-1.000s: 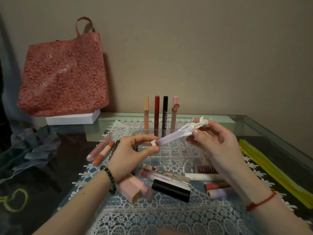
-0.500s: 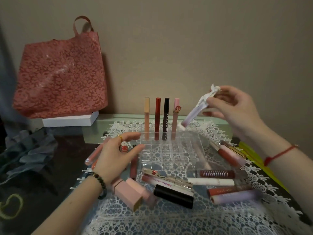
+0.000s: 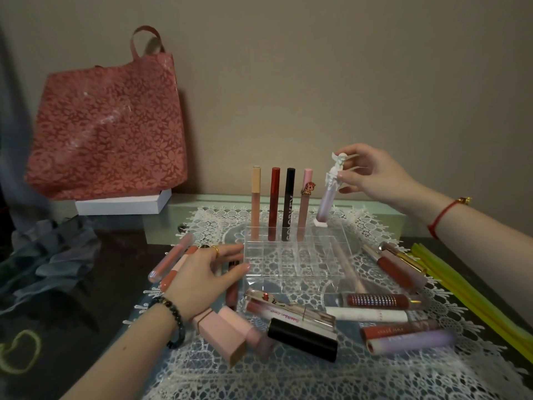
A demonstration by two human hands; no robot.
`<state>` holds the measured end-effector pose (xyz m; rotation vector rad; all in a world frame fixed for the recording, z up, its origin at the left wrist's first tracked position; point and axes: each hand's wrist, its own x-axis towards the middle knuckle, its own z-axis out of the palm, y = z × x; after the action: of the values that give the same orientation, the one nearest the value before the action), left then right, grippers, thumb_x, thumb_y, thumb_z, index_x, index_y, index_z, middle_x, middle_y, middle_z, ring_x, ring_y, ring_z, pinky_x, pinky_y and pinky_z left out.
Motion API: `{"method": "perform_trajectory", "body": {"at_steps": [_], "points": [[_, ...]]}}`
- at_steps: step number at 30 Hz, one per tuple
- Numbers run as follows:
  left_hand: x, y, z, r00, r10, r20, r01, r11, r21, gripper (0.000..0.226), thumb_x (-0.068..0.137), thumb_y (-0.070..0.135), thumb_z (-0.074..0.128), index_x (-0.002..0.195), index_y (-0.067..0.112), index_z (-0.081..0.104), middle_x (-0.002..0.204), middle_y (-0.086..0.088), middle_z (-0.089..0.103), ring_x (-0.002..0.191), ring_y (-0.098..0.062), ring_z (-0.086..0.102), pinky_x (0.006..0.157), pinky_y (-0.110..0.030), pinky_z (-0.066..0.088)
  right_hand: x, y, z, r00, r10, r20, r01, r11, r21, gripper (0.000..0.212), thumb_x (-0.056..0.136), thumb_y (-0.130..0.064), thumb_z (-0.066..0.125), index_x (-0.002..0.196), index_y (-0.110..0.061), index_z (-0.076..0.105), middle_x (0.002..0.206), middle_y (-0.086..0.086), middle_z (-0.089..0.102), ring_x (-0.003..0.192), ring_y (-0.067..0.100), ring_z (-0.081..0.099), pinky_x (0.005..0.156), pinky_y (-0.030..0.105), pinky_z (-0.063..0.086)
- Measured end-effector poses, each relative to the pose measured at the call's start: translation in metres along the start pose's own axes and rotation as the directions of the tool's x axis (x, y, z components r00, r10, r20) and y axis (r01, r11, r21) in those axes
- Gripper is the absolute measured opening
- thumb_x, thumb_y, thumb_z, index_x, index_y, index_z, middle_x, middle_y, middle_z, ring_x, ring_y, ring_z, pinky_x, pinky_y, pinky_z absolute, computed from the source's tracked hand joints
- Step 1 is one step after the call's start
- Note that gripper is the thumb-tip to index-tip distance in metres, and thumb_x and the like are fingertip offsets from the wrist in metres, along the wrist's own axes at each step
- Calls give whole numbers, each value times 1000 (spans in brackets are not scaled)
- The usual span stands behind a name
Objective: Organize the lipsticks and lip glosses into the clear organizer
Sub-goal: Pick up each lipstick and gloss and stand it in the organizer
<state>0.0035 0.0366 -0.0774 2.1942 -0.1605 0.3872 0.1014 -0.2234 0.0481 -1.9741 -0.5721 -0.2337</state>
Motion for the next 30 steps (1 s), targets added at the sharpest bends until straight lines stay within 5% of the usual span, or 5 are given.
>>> {"method": "perform_trajectory", "body": {"at_steps": [13,26,30], "points": [[0,-2,0,1000,-7,11,7,999,-38,42,75,34,66,116,27,57,100,25,63,96,15,56,80,-4,43,2,18,19,998,3,68,5,993,-120,29,87,2,52,112,-13,51,98,13,53,79,17,57,68,22,52],[0,-2,0,1000,-6,19,6,999,-32,39,77,32,65,116,28,57,104,21,63,97,11,57,85,-11,46,0,26,24,998,-11,67,21,989,-144,33,85,-8,59,110,-27,49,92,0,57,81,14,60,78,28,50],[1,-3,0,1000,-12,23,13,999,-36,32,77,33,65,108,30,59,107,19,64,99,8,58,89,-19,47,-2,26,23,998,-6,58,14,990,-138,38,84,-11,61,113,-30,44,90,-5,56,77,6,59,70,21,48]]}}
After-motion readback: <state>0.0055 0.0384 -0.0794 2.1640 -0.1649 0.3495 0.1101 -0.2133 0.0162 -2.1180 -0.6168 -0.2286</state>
